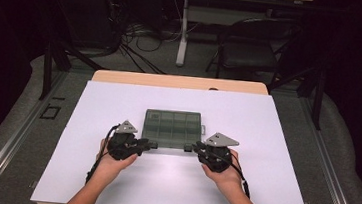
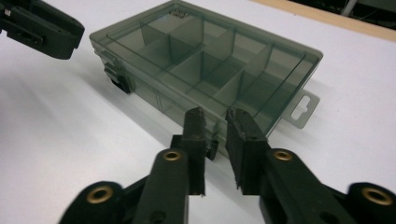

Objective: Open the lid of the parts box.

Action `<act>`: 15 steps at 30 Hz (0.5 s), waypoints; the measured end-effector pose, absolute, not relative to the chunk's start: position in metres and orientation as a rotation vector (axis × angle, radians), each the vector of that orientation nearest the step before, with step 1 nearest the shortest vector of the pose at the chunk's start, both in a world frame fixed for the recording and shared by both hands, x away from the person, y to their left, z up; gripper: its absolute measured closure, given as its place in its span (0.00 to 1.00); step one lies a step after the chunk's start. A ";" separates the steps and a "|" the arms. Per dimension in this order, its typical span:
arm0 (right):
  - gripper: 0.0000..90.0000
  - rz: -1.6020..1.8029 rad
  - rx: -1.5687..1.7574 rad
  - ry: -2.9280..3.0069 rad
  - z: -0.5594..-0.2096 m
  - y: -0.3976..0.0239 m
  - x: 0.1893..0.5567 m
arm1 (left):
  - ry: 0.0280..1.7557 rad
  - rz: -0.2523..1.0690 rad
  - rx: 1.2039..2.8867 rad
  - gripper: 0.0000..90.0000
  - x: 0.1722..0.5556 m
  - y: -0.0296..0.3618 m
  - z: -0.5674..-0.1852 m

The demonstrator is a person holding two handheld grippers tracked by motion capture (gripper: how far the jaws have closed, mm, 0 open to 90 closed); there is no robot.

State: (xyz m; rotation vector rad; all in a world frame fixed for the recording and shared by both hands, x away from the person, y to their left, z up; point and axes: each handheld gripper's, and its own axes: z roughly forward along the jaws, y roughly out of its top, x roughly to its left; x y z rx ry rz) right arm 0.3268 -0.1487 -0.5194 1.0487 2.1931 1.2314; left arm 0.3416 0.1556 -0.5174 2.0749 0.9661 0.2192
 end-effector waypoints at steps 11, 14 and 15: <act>1.00 1.230 1.120 2.237 -0.542 -0.144 0.331 | 1.014 0.215 2.080 1.00 0.339 0.151 -0.530; 1.00 1.229 1.123 2.242 -0.543 -0.144 0.332 | 1.053 0.188 2.058 1.00 0.341 0.151 -0.534; 1.00 1.230 1.135 2.236 -0.544 -0.143 0.332 | 1.061 0.177 2.052 1.00 0.342 0.152 -0.535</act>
